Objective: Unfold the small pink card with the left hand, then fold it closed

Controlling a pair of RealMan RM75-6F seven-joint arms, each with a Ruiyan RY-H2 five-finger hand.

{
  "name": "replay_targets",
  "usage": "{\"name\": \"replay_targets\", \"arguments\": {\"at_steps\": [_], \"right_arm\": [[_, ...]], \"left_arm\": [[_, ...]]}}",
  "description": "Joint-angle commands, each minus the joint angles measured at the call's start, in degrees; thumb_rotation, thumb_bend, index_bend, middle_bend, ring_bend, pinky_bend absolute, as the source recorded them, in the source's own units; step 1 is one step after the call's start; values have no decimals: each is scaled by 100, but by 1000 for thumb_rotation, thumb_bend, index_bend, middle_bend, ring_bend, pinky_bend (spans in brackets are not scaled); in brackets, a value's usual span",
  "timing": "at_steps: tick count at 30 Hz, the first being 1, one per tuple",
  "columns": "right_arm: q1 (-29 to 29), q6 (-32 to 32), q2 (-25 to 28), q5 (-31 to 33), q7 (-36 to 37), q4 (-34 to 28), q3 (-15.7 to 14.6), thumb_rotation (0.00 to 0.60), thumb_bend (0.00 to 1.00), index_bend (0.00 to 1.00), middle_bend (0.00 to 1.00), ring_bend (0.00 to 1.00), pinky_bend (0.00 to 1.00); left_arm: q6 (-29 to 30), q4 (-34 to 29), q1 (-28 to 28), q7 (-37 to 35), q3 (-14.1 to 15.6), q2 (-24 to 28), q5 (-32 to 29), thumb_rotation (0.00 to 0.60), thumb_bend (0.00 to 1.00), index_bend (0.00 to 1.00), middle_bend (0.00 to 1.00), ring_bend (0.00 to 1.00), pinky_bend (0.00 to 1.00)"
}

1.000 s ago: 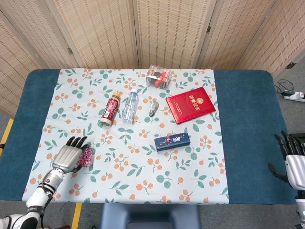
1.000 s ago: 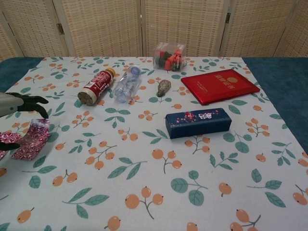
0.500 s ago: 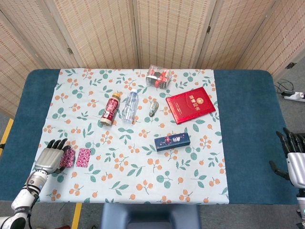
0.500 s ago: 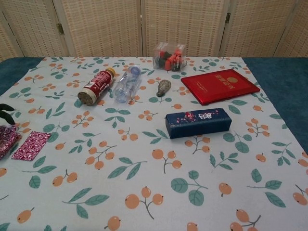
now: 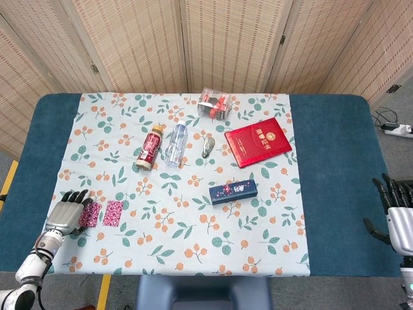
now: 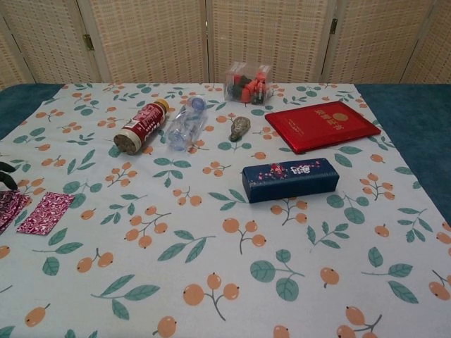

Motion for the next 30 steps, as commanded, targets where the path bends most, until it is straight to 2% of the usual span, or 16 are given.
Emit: {"name": "replay_targets", "arguments": {"at_steps": [1,30], "right_arm": [[3,-3,-6,0,-5,-2,0,600,322,0,0,0,0],[-15,-2,-31,36,-36,-22,-13,600,323,0,0,0,0]], "left_arm": [[-51,45,-3,0,-18,-12,-21,600,352,192,0,0,0],[-216,94,10,42,-99,-55,59,600,352,169,0,0,0]]}}
